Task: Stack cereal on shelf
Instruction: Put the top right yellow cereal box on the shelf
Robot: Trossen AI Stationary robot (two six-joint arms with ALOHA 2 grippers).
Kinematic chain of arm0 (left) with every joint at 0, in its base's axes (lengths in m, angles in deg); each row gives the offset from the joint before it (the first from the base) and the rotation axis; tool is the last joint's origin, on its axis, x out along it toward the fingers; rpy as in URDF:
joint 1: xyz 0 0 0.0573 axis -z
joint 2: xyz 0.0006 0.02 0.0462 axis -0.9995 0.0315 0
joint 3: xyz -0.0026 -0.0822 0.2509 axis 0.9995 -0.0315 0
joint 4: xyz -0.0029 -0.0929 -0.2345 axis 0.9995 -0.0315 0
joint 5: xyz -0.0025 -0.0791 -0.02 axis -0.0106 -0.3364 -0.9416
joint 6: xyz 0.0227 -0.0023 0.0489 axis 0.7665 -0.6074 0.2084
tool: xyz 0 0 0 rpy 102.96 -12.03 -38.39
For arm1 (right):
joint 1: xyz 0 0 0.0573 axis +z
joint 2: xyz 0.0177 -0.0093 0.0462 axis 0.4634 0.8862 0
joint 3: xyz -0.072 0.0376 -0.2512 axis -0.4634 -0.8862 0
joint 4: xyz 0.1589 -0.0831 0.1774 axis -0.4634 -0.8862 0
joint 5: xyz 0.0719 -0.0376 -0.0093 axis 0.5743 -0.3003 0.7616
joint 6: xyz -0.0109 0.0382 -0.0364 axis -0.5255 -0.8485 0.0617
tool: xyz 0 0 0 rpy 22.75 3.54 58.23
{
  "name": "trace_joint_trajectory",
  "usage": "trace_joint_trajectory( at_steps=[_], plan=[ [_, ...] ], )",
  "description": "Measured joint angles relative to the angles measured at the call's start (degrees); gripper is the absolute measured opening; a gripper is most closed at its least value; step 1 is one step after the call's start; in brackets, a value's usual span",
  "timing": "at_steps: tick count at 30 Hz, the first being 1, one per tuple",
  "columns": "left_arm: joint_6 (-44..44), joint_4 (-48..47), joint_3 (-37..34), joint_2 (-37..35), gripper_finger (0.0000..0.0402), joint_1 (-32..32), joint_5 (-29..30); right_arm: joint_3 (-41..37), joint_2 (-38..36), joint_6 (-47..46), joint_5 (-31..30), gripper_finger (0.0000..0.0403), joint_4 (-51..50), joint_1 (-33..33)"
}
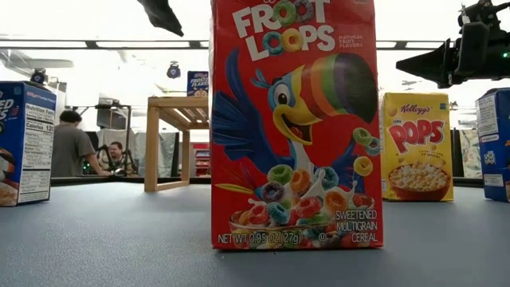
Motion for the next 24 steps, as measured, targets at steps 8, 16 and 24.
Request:
trace_joint_trajectory(
  at_steps=[8, 16, 24],
  plan=[
    [-4.17, 10.18, -14.55, -10.55, 0.0233, 1.87, 0.11, 0.0, -0.02, -0.03, -0.01, 0.0009, -0.02, -0.02],
    [-7.72, 19.9, -27.77, -19.9, 0.0233, 6.31, 3.14, -0.01, 0.0, -0.03, -0.01, 0.0009, 0.0, -0.02],
    [-9.5, 26.97, -36.8, -26.14, 0.0233, 8.64, 4.52, 0.0, -0.02, 0.02, 0.01, 0.0009, -0.02, -0.02]
  ],
)
